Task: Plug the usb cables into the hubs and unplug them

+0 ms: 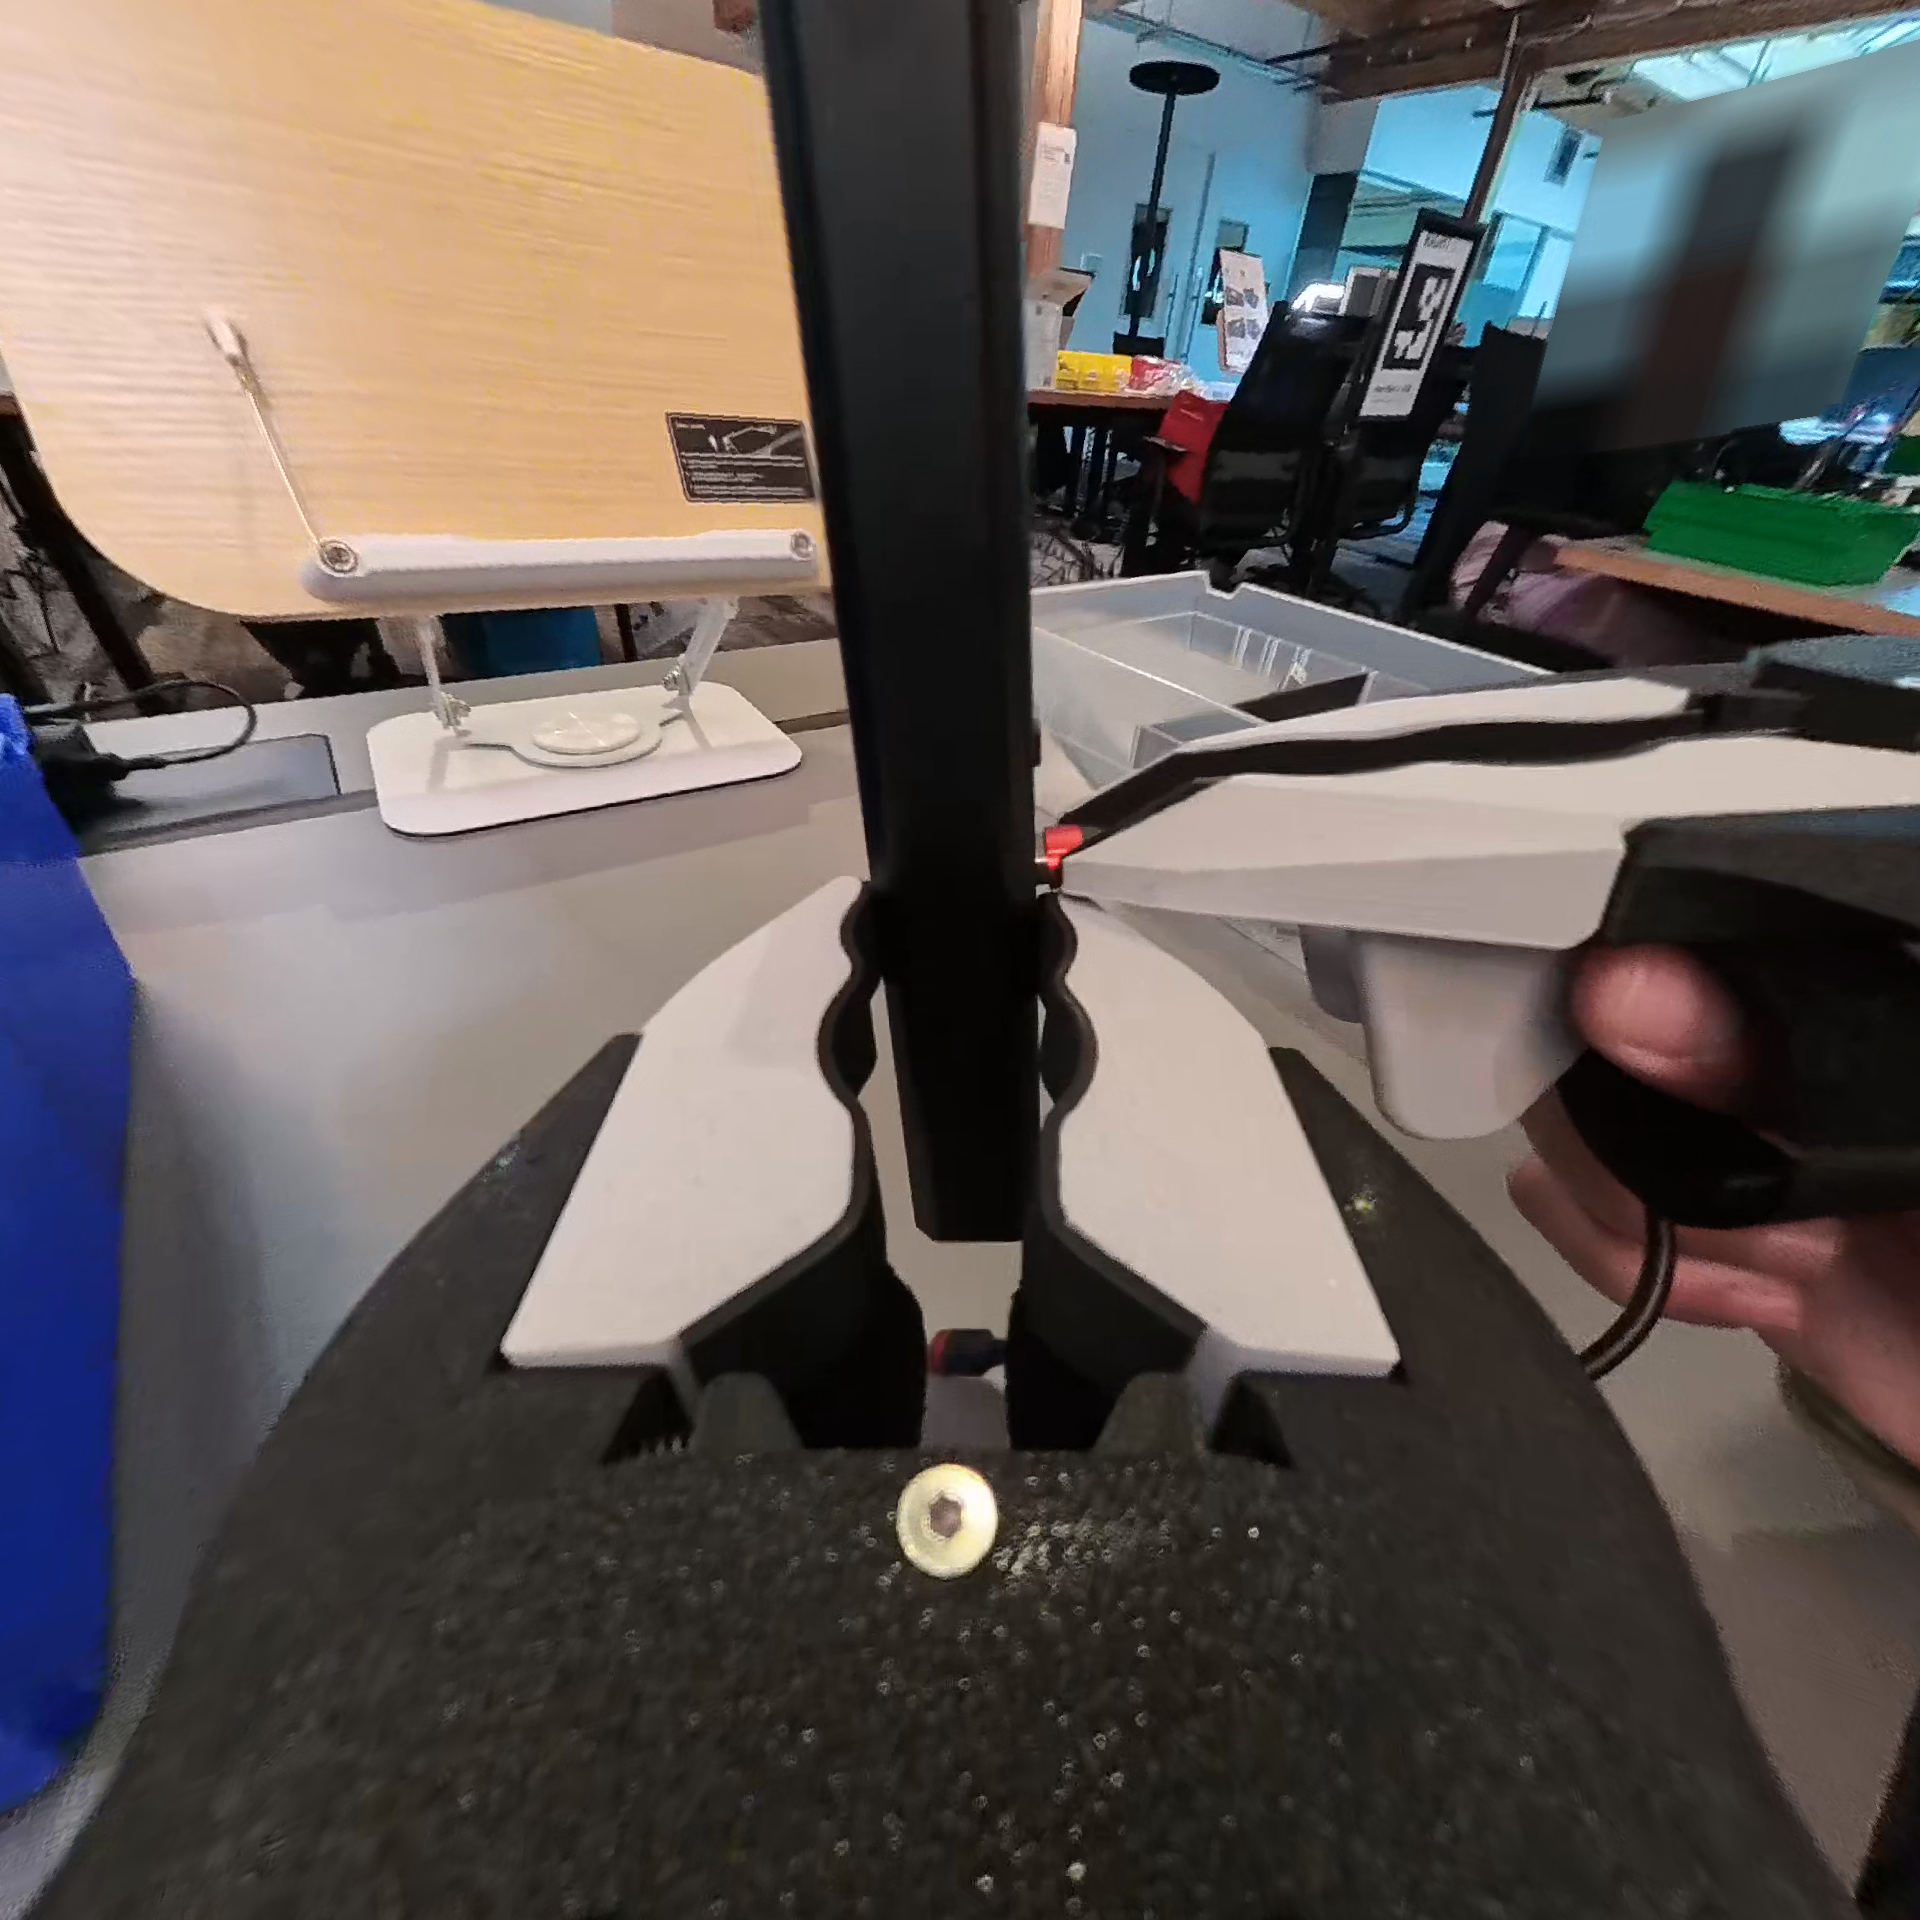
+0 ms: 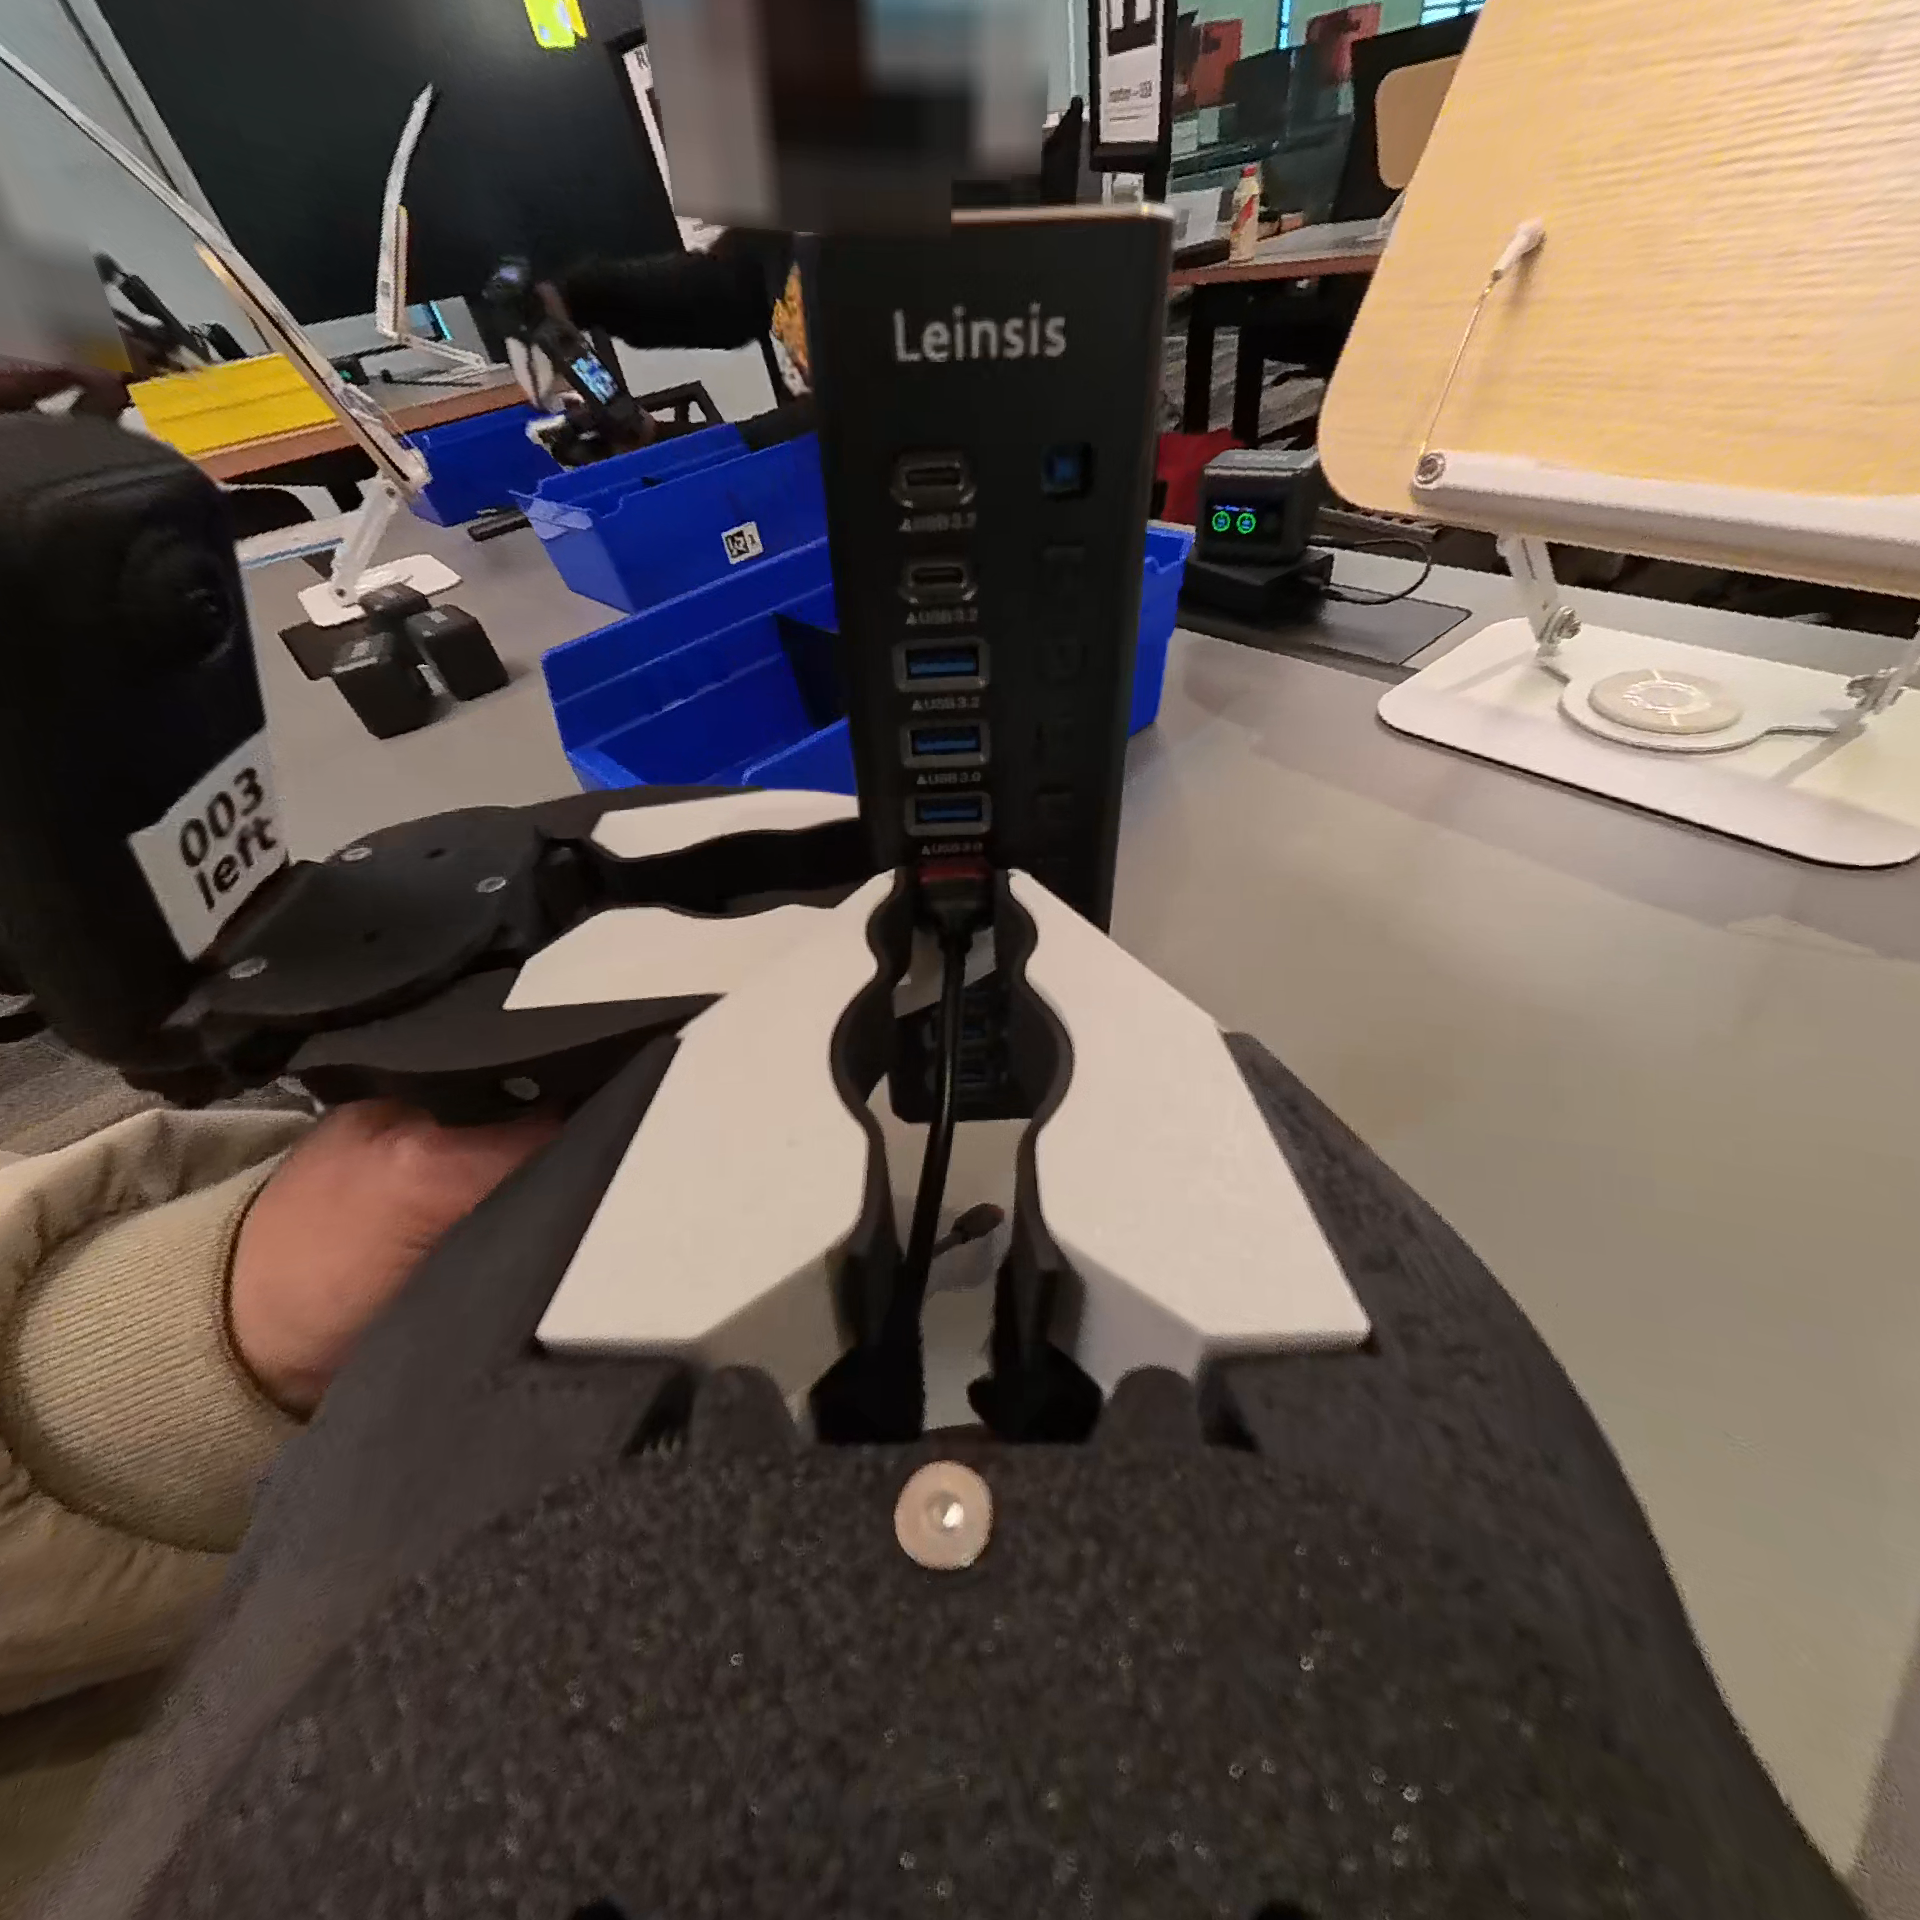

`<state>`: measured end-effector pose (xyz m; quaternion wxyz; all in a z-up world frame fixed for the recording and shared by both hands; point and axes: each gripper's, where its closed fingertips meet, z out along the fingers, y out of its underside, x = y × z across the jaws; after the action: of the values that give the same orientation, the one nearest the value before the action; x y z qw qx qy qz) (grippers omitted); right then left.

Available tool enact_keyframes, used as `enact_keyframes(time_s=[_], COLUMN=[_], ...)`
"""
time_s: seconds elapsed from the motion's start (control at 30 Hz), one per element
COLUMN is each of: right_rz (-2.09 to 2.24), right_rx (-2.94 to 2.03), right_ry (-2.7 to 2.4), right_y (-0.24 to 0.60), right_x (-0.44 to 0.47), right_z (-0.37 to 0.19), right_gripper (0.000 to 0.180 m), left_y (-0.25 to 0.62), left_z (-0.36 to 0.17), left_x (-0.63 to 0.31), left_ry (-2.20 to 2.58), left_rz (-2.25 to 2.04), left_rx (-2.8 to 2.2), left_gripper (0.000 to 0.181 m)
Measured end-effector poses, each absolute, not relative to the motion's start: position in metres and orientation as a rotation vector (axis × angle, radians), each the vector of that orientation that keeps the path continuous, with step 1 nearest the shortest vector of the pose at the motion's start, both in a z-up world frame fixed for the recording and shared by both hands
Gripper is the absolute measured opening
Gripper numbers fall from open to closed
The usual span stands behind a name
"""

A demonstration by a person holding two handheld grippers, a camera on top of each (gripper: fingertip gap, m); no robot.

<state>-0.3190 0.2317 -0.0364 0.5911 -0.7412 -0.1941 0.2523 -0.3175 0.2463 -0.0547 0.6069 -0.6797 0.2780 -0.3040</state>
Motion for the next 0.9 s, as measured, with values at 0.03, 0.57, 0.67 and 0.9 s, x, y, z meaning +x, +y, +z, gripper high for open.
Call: enact_keyframes(time_s=[0.03,0.57,0.67,0.9], right_rz=[0.589,0.747,0.656,0.652], right_rx=[-1.725,-1.718,-1.746,-1.761], right_ry=[-0.449,-0.449,-0.459,-0.425], right_y=[0.232,0.23,0.231,0.23], right_x=[-0.318,-0.323,-0.319,-0.312], right_z=[-0.037,-0.036,-0.041,-0.043], right_gripper=[0.014,0.015,0.014,0.014], left_y=[0.246,0.243,0.247,0.246], left_z=[-0.055,-0.049,-0.056,-0.059], left_x=[-0.317,-0.321,-0.32,-0.313], left_ry=[0.643,0.689,0.699,0.74], left_rz=[-0.714,-0.636,-0.571,-0.626], left_rx=[-1.579,-1.508,-1.56,-1.57], left_gripper=[0.028,0.028,0.028,0.028])
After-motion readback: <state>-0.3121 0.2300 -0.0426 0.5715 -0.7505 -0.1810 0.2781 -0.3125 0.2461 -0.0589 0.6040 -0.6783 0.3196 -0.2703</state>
